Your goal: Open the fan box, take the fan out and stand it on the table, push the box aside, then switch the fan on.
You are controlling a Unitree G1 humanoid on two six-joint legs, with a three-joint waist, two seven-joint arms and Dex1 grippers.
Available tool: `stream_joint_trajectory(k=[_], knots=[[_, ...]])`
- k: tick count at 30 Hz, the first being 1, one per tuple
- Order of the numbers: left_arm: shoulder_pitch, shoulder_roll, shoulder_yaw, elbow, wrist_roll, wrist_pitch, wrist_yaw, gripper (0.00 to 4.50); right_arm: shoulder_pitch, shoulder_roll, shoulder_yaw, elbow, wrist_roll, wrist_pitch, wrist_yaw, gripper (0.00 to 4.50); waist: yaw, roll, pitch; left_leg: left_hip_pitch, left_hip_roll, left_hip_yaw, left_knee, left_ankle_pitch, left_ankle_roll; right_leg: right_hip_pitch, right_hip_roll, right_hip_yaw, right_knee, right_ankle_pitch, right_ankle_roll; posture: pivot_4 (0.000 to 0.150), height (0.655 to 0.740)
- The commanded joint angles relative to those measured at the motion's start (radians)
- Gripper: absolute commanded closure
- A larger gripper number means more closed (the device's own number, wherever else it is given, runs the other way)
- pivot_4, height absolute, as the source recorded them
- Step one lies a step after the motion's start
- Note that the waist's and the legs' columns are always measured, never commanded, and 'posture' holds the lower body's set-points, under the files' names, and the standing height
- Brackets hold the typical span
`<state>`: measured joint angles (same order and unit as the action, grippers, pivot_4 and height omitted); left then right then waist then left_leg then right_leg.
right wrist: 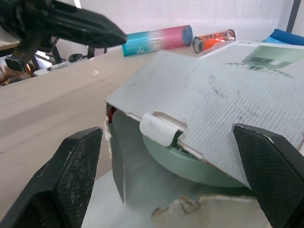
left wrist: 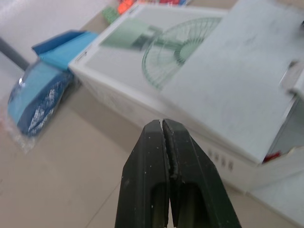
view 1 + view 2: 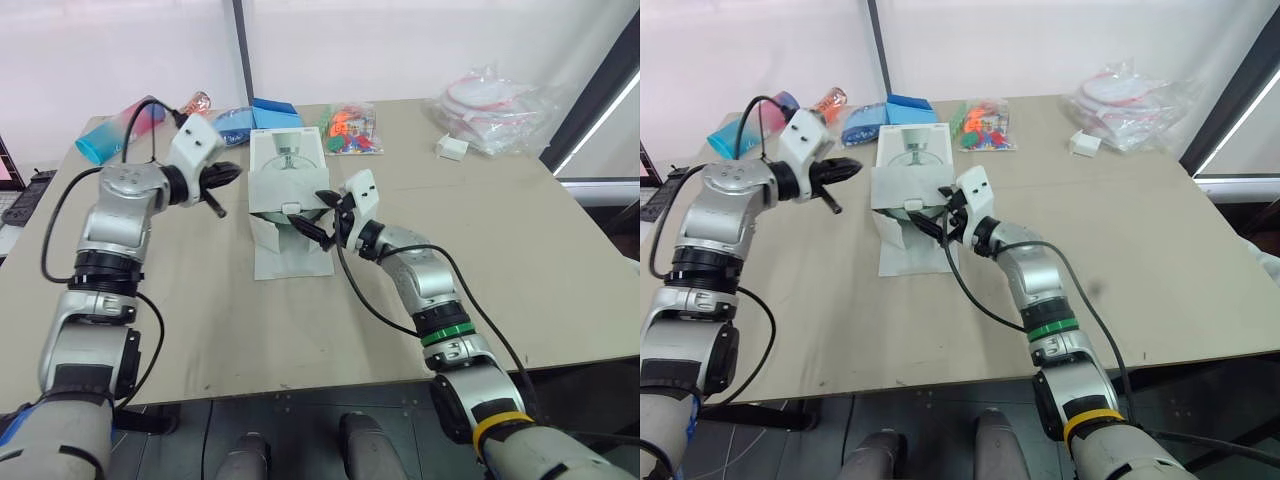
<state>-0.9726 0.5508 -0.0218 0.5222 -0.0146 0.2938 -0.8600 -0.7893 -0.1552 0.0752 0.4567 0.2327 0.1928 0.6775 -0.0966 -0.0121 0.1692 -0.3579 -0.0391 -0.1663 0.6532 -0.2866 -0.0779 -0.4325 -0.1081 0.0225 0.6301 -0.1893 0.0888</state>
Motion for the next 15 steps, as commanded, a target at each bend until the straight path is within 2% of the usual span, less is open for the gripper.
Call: stream_joint_trajectory(k=[1, 7, 11, 15], knots=[[-0.049, -0.056, -0.003, -0.059, -0.032, 0.028, 0.026, 4.36, -0.034, 0.005, -0.011, 0.003, -0.011, -0.033, -0.007, 0.0, -0.001, 0.0, 0.0, 0.0, 0.0, 0.0, 0.0, 0.0, 0.0, -0.001, 0.0, 0.0, 0.0, 0.0, 0.0, 0.15, 0.74], [-0.106, -0.137, -0.046, 0.166, 0.019, -0.032, 0.099, 4.36, -0.015, 0.0, -0.002, -0.034, -0.02, -0.026, -0.006, 0.0, -0.004, 0.0, 0.0, 0.0, 0.0, 0.001, 0.0, 0.0, 0.0, -0.003, 0.0, 0.0, -0.001, 0.001, -0.001, 0.15, 0.74], [-0.127, -0.158, -0.064, 0.323, 0.043, -0.09, 0.118, 4.36, 0.021, -0.019, -0.002, -0.163, 0.006, 0.052, 0.01, 0.0, -0.007, 0.0, 0.0, -0.001, 0.0, 0.002, 0.0, 0.0, 0.0, -0.006, 0.0, 0.0, 0.001, 0.001, -0.002, 0.15, 0.74], [-0.136, -0.164, -0.067, 0.382, 0.051, -0.121, 0.112, 4.36, 0.037, -0.049, 0.005, -0.308, 0.023, 0.172, 0.004, 0.0, -0.004, 0.0, 0.0, -0.002, -0.001, 0.002, 0.0, 0.0, 0.0, -0.007, -0.001, 0.0, 0.001, 0.001, -0.002, 0.15, 0.74]])
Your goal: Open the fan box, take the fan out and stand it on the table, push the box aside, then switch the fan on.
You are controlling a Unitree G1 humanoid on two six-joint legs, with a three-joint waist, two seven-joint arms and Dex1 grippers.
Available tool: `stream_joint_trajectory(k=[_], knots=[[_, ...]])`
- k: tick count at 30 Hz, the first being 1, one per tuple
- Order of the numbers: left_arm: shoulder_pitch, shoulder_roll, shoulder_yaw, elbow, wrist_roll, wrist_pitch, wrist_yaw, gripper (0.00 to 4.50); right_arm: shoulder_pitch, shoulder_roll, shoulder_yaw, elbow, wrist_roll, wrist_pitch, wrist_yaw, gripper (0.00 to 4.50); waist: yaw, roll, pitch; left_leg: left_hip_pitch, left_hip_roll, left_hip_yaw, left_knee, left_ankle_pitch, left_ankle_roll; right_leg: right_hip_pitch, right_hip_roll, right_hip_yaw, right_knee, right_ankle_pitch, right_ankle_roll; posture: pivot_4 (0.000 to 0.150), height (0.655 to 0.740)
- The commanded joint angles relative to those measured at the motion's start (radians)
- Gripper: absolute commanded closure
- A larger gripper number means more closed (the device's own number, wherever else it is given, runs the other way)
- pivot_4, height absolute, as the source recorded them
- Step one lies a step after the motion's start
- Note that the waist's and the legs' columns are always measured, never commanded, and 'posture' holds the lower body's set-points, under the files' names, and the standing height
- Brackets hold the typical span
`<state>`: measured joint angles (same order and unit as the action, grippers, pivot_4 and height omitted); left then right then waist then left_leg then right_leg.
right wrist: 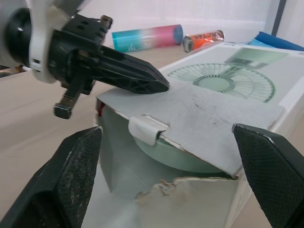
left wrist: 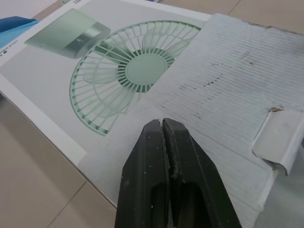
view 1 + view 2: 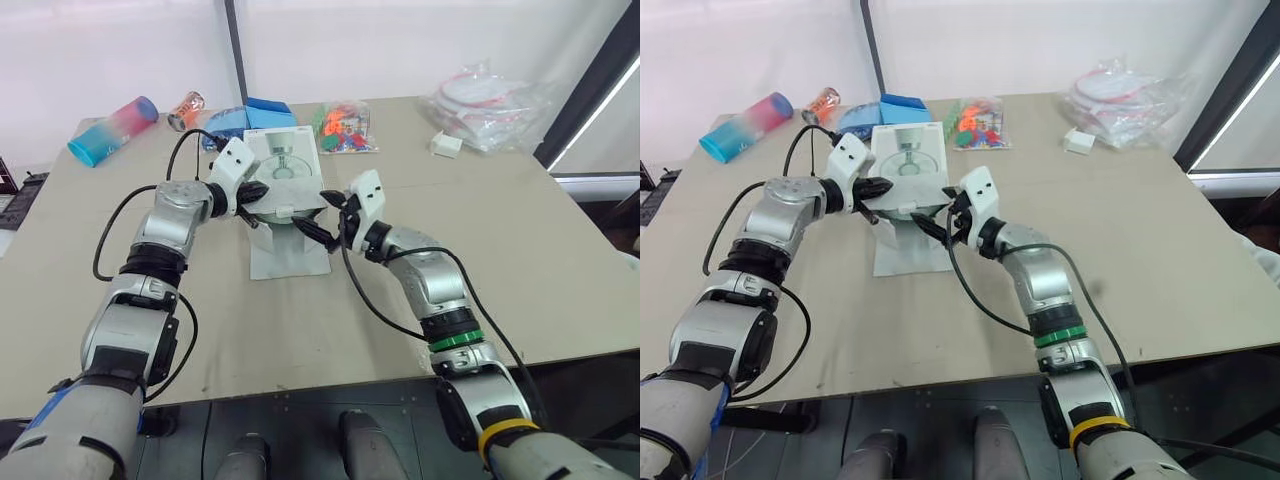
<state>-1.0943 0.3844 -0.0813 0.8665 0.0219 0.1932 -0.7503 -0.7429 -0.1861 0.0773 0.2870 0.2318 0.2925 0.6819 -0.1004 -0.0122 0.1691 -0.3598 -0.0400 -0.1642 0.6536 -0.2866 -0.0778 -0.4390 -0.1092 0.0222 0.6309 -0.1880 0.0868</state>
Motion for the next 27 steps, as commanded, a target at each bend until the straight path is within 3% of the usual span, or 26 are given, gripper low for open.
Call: stream_joint_trajectory(k=[1, 4, 7, 12, 18, 27], knots=[[-0.015, 0.002, -0.007, 0.044, 0.015, -0.025, -0.001, 4.36, -0.016, -0.023, 0.005, -0.161, 0.021, 0.1, -0.009, 0.0, 0.0, 0.0, 0.0, 0.0, 0.0, 0.0, 0.0, 0.0, 0.0, 0.0, 0.0, 0.0, 0.0, 0.0, 0.0, 0.15, 0.74], [-0.008, 0.001, -0.007, 0.048, 0.017, -0.033, -0.005, 4.5, -0.068, -0.032, 0.009, -0.207, 0.009, 0.207, -0.052, 0.97, 0.0, 0.0, 0.0, 0.0, 0.0, 0.0, 0.0, 0.0, 0.0, 0.0, 0.0, 0.0, 0.001, 0.0, 0.0, 0.15, 0.74], [-0.008, -0.001, -0.003, 0.048, 0.015, -0.035, -0.005, 4.5, -0.102, -0.031, 0.019, -0.215, -0.004, 0.26, -0.078, 2.31, 0.0, 0.0, 0.0, 0.0, 0.0, 0.0, 0.0, 0.0, 0.0, 0.0, 0.0, 0.0, 0.001, 0.0, 0.0, 0.15, 0.74], [-0.001, 0.002, 0.007, 0.021, 0.007, -0.023, -0.004, 4.5, -0.191, -0.087, 0.236, -0.221, -0.163, 0.333, -0.038, 4.25, 0.0, 0.0, -0.001, 0.0, 0.0, 0.0, 0.0, 0.0, 0.0, 0.0, 0.0, 0.0, 0.001, 0.0, 0.0, 0.15, 0.74], [0.006, 0.004, 0.015, 0.007, 0.001, -0.018, 0.001, 4.5, -0.229, -0.079, 0.298, -0.18, -0.206, 0.39, -0.018, 4.38, 0.0, 0.0, -0.001, 0.0, 0.0, 0.0, 0.001, 0.0, 0.0, 0.0, 0.0, 0.0, 0.0, 0.0, 0.0, 0.15, 0.74], [0.016, 0.003, 0.025, -0.012, -0.009, -0.015, 0.017, 4.5, -0.237, -0.092, 0.419, -0.126, -0.37, 0.288, -0.032, 4.38, 0.0, 0.0, -0.001, 0.0, 0.0, 0.0, 0.0, 0.0, 0.0, -0.001, 0.0, 0.0, 0.0, 0.0, 0.0, 0.15, 0.74]])
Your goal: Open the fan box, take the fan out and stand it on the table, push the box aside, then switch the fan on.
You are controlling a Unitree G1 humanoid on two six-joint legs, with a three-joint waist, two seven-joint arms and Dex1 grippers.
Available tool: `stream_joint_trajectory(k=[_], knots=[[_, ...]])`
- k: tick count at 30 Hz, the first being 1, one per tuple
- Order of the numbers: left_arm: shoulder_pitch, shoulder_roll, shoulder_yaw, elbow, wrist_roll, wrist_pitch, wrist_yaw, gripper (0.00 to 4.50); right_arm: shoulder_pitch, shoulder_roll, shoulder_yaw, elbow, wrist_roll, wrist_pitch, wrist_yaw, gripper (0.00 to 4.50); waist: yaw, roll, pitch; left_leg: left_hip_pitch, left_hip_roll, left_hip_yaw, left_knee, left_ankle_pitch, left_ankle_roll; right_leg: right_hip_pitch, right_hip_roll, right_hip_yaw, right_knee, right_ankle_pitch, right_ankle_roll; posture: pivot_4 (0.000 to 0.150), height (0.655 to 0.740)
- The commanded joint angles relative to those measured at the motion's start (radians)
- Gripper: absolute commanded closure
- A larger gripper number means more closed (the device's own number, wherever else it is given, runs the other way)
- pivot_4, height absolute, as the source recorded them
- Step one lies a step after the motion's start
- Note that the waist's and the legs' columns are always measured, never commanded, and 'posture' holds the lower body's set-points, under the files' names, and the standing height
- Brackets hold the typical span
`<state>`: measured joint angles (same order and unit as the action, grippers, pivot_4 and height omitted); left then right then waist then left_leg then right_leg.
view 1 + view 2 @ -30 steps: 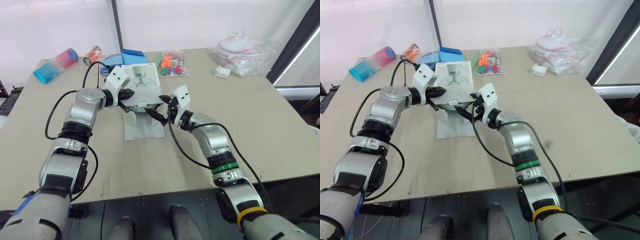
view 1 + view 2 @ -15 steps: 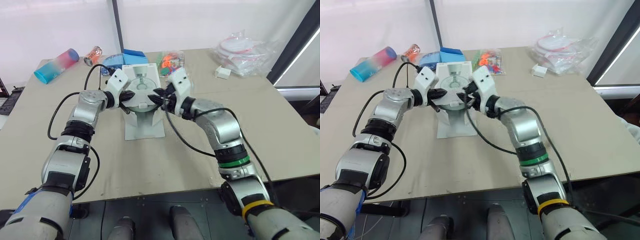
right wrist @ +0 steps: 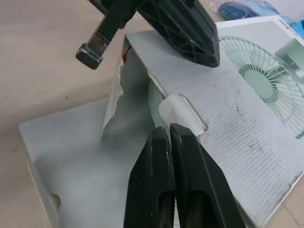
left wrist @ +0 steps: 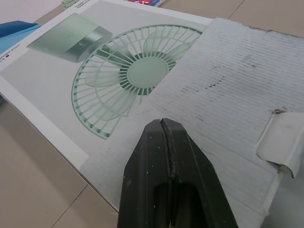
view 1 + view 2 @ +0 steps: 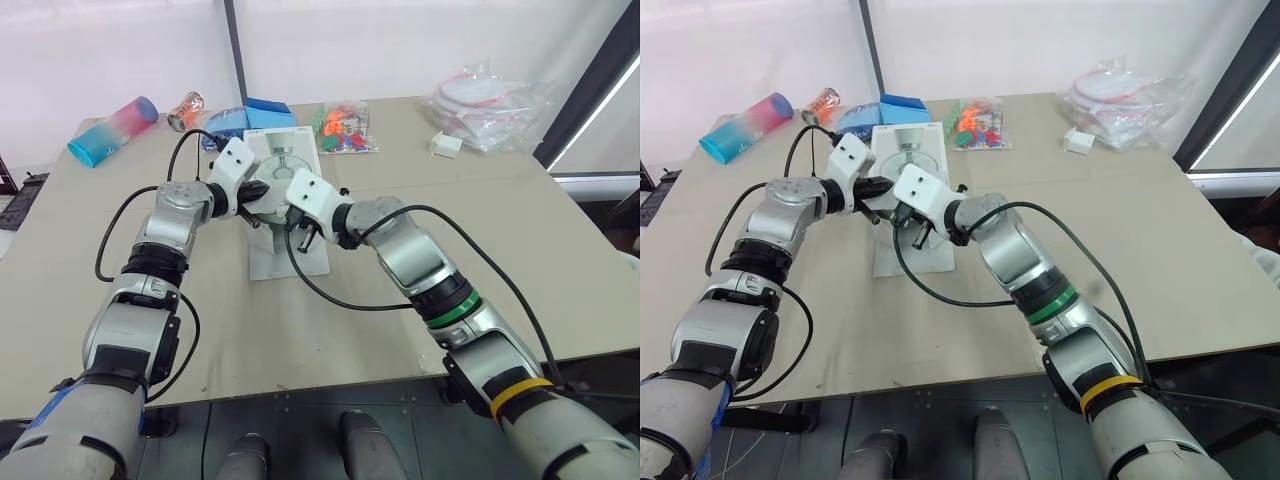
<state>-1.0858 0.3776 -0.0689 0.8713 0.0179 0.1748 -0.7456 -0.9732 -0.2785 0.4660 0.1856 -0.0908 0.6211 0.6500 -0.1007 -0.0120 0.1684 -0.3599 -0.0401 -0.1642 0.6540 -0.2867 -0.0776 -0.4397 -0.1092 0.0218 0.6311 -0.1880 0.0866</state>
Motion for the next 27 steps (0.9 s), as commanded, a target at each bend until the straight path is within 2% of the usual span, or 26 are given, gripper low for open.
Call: stream_joint_trajectory(k=[1, 19, 27], knots=[[0.008, 0.01, 0.014, -0.017, -0.005, 0.002, 0.012, 4.5, -0.002, 0.0, 0.034, -0.026, -0.055, -0.045, 0.003, 4.38, 0.0, 0.0, 0.0, 0.0, 0.0, 0.0, 0.0, 0.0, 0.0, 0.0, 0.0, 0.0, 0.0, 0.0, 0.0, 0.15, 0.74], [-0.005, 0.001, 0.003, 0.016, 0.002, -0.024, 0.009, 4.5, 0.142, -0.193, 0.023, -0.214, -0.163, -0.02, 0.083, 4.38, 0.001, 0.0, 0.0, 0.0, 0.0, 0.0, 0.0, 0.0, 0.0, 0.0, 0.0, 0.0, 0.0, 0.0, 0.0, 0.15, 0.74], [-0.004, -0.005, 0.002, 0.015, 0.002, -0.026, 0.008, 4.5, 0.16, -0.205, -0.037, -0.125, -0.176, -0.036, 0.019, 4.38, 0.002, -0.001, 0.0, 0.0, 0.0, 0.0, 0.0, 0.0, 0.0, 0.0, 0.0, 0.0, -0.001, 0.0, 0.0, 0.15, 0.74]])
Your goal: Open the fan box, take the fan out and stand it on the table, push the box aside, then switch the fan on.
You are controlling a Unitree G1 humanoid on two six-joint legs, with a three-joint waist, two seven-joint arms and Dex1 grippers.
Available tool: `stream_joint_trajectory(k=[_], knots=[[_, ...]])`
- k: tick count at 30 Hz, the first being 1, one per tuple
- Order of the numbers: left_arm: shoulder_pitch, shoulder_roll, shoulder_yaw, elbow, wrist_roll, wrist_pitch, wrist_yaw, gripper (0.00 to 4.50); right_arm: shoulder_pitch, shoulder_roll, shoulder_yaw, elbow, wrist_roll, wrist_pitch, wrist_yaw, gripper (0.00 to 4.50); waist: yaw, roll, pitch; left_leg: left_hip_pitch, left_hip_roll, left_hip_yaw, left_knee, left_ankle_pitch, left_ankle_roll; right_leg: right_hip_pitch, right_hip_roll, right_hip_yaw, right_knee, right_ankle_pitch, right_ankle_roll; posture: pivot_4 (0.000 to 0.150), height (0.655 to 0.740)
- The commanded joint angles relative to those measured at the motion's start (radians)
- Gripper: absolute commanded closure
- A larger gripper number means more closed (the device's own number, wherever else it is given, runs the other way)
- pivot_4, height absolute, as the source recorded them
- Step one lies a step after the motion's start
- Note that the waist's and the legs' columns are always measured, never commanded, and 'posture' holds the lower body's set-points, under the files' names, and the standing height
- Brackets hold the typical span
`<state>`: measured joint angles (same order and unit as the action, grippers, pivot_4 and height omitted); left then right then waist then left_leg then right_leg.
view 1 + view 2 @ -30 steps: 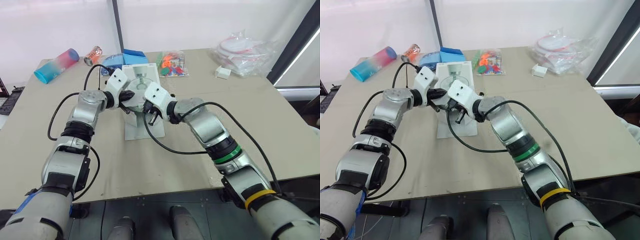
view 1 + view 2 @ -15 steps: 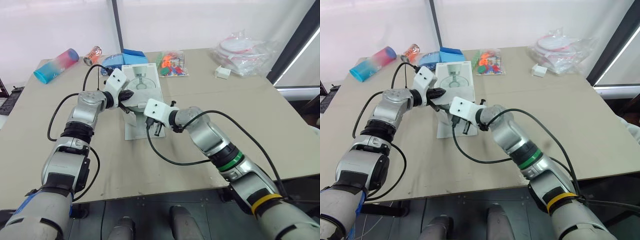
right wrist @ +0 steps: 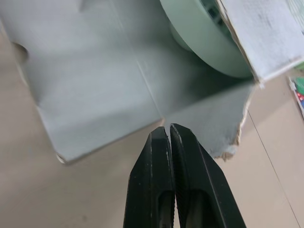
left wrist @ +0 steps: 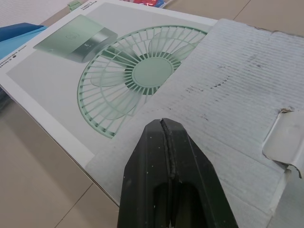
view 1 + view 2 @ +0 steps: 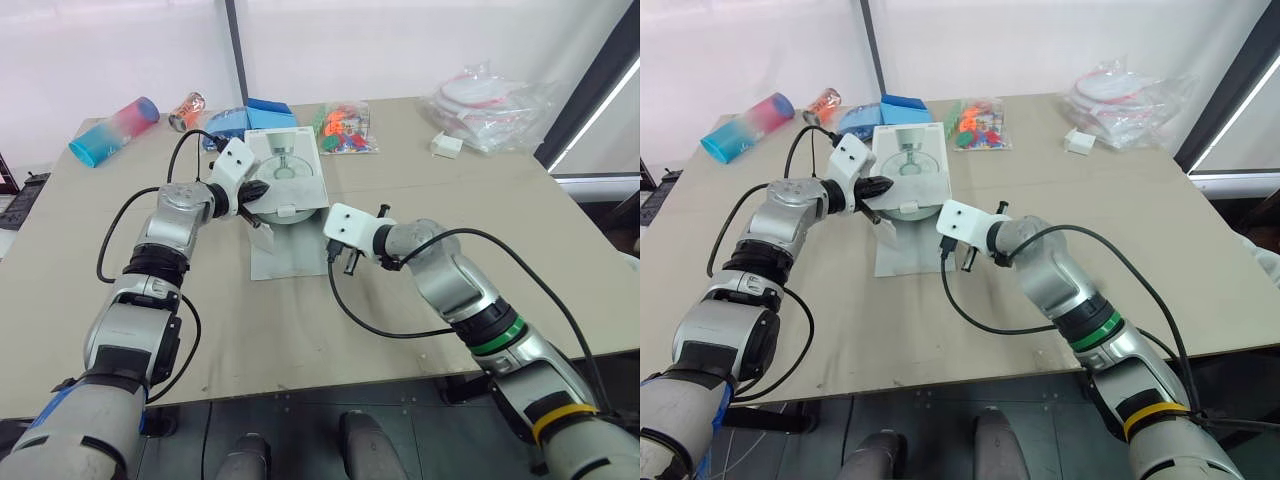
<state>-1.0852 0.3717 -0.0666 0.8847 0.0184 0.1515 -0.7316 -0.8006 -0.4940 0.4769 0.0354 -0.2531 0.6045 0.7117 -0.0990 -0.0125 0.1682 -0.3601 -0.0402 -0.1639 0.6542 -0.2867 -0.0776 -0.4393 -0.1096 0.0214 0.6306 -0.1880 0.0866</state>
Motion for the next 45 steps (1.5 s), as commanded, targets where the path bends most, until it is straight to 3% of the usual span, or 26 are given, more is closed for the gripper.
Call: stream_joint_trajectory(k=[1, 14, 28, 32, 37, 42, 45], knots=[[-0.003, 0.001, 0.0, 0.0, 0.001, -0.002, -0.007, 4.5, -0.014, 0.022, -0.058, 0.044, -0.011, -0.023, -0.057, 4.38, 0.0, 0.0, 0.0, 0.0, 0.0, 0.0, 0.0, 0.0, 0.0, 0.0, 0.0, 0.0, 0.0, 0.0, 0.0, 0.15, 0.74], [0.004, 0.006, 0.0, -0.013, 0.001, 0.007, -0.012, 4.5, -0.09, 0.238, -0.216, 0.335, 0.046, -0.186, -0.292, 4.38, -0.001, 0.0, 0.0, 0.0, 0.0, 0.0, 0.0, 0.0, 0.0, 0.0, 0.0, 0.0, 0.0, 0.0, 0.0, 0.15, 0.74], [0.003, 0.01, 0.002, -0.017, 0.002, 0.009, -0.019, 4.5, -0.095, 0.295, -0.267, 0.382, 0.101, -0.268, -0.288, 4.38, -0.004, 0.0, 0.0, 0.0, 0.0, 0.0, 0.0, 0.0, 0.0, -0.001, 0.0, 0.0, 0.0, 0.0, 0.0, 0.15, 0.74], [0.006, 0.003, -0.001, -0.019, 0.003, 0.006, -0.016, 4.5, -0.072, 0.29, -0.277, 0.327, 0.131, -0.245, -0.25, 4.38, -0.004, 0.0, 0.0, 0.0, 0.0, 0.0, 0.0, 0.0, 0.0, -0.001, 0.0, 0.0, 0.001, 0.0, 0.0, 0.15, 0.74], [0.005, 0.009, 0.002, -0.026, 0.001, 0.01, -0.022, 4.5, 0.004, 0.192, -0.241, 0.159, 0.159, -0.165, -0.076, 4.38, -0.003, 0.0, 0.0, 0.0, 0.0, 0.0, 0.0, 0.0, 0.0, 0.0, 0.0, 0.0, 0.0, 0.0, 0.0, 0.15, 0.74], [0.007, 0.022, 0.006, -0.042, -0.002, 0.016, -0.028, 4.5, 0.043, 0.128, -0.308, -0.058, 0.351, -0.046, 0.118, 4.38, -0.005, 0.0, 0.0, 0.0, 0.0, 0.0, 0.0, 0.0, 0.0, -0.001, 0.0, 0.0, 0.001, 0.0, 0.0, 0.15, 0.74], [0.013, 0.028, 0.008, -0.058, -0.005, 0.021, -0.03, 4.5, 0.008, 0.15, -0.353, -0.047, 0.409, -0.042, 0.105, 4.38, -0.004, 0.0, 0.0, 0.0, 0.0, 0.0, 0.0, 0.0, 0.0, 0.0, 0.0, 0.0, 0.001, 0.0, 0.0, 0.15, 0.74]])
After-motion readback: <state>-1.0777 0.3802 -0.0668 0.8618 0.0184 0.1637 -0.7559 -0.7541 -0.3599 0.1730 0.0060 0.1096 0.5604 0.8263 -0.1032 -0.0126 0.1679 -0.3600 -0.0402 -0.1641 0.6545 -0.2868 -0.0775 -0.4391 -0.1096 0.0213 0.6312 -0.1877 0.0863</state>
